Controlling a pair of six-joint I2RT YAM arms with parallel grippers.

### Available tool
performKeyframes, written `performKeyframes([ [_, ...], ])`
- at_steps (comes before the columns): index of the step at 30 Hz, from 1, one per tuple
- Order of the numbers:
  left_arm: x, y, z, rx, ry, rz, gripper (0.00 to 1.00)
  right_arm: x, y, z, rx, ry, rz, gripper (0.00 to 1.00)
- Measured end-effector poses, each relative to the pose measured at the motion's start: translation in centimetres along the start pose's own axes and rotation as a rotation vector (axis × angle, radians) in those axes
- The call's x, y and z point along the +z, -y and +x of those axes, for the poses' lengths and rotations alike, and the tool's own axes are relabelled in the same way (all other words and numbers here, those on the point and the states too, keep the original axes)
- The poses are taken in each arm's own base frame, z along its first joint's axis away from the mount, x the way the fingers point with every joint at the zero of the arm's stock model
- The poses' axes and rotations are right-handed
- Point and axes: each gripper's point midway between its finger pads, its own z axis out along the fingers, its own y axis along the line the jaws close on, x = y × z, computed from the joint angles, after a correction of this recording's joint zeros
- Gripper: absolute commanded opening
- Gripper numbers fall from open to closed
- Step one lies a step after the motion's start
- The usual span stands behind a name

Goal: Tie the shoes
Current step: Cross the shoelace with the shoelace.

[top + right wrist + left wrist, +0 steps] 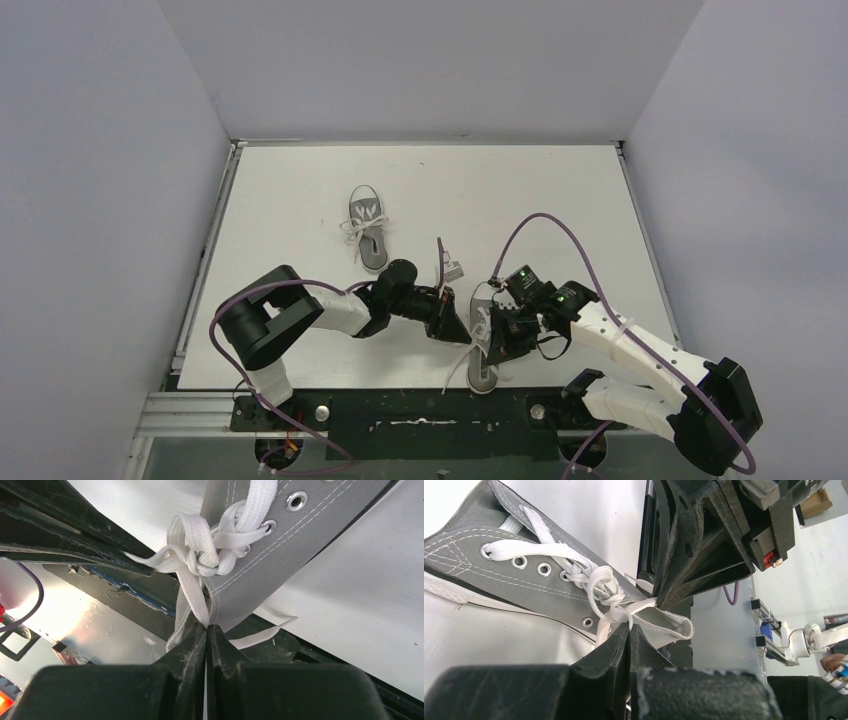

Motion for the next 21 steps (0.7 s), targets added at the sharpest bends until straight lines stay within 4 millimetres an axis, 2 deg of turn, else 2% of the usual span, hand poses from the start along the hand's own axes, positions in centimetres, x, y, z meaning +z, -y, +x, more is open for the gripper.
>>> performKeyframes([
  [9, 0.6, 1.5, 0.8, 0.012, -0.026, 0.029, 0.01, 0.6, -0.7, -1.7, 0.019, 0.006, 0.003, 0.00],
  [12, 0.7, 1.6, 1.0, 0.024, -0.033, 0.031, 0.13, 0.8, -0.7, -2.1, 0.021, 0.006, 0.014, 0.00],
  [15, 0.3, 0.9, 1.2, 0.026, -0.042, 0.005, 0.25, 0.9, -0.5, -2.2, 0.019, 0.001, 0.020, 0.11],
  [18, -0.5, 0.2, 0.6, 0.026, -0.032, -0.027, 0.29, 0.9, -0.4, -2.2, 0.017, 0.004, 0.022, 0.25],
  [21, -1.4, -0.8, -0.8, 0.032, -0.010, -0.059, 0.34, 0.7, -0.3, -2.1, 0.011, 0.005, 0.026, 0.32],
])
